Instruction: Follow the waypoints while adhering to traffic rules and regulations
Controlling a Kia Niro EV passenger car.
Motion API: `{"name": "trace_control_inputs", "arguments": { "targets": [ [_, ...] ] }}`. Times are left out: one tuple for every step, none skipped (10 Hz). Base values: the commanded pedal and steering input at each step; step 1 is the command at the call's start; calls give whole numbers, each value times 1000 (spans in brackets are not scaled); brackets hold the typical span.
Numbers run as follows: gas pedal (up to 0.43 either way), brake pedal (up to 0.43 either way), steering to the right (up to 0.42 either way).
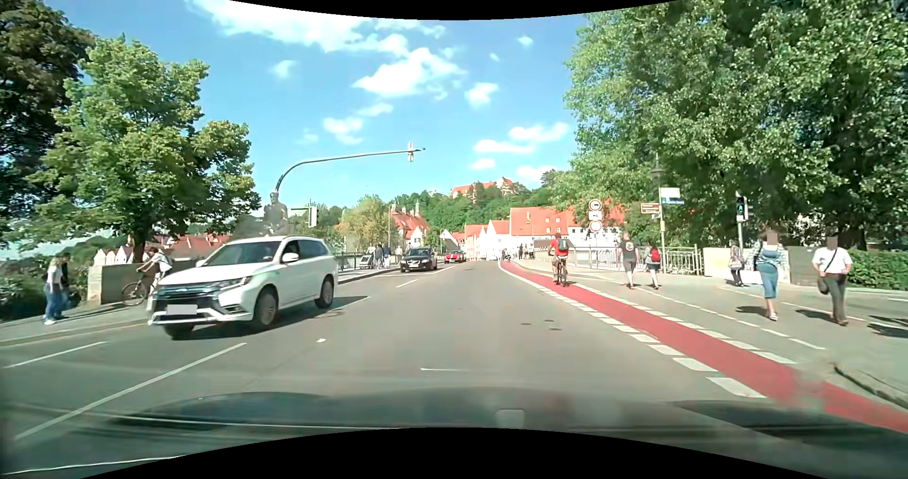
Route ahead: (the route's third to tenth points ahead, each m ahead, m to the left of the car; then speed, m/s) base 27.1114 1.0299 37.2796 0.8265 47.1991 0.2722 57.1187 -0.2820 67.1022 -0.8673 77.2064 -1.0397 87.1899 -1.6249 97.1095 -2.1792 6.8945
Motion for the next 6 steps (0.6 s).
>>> {"name": "trace_control_inputs", "arguments": {
  "targets": [
    [177, 6, -14],
    [177, 6, -14],
    [177, 6, -14],
    [177, 6, -14],
    [177, 6, -14],
    [177, 6, -14]
  ]
}}
